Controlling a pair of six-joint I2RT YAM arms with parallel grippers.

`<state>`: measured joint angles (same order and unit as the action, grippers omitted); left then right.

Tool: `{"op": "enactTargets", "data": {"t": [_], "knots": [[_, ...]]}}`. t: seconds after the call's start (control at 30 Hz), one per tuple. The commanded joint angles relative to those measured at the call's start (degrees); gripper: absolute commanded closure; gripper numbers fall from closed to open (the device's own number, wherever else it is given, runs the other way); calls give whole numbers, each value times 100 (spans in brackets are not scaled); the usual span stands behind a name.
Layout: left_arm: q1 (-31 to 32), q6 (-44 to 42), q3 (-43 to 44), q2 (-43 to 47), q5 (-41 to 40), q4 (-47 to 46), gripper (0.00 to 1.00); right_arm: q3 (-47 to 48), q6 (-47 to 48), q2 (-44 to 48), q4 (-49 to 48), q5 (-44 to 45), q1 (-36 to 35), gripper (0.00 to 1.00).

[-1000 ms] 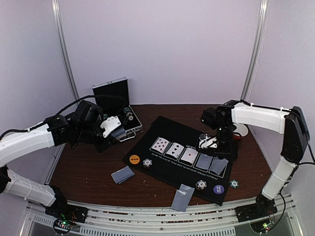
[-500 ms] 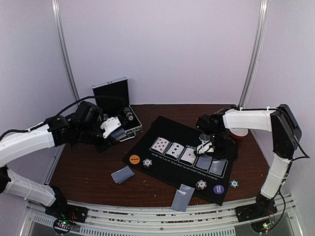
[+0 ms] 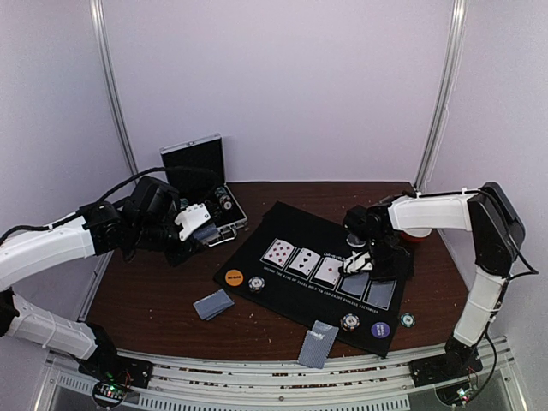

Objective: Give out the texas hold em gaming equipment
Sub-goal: Place the poker card in the community card area.

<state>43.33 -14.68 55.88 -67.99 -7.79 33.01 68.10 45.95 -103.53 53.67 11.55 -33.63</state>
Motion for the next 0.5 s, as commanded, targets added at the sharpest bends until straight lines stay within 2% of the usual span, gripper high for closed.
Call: {"op": "enactTargets", "data": {"t": [0.0, 0.47], "knots": [[18, -17, -28, 140, -29, -243, 64, 56, -183, -29, -32, -34, 150, 100], [18, -11, -46, 145, -54, -252, 64, 128, -514, -210, -44, -187, 281, 100]]}}
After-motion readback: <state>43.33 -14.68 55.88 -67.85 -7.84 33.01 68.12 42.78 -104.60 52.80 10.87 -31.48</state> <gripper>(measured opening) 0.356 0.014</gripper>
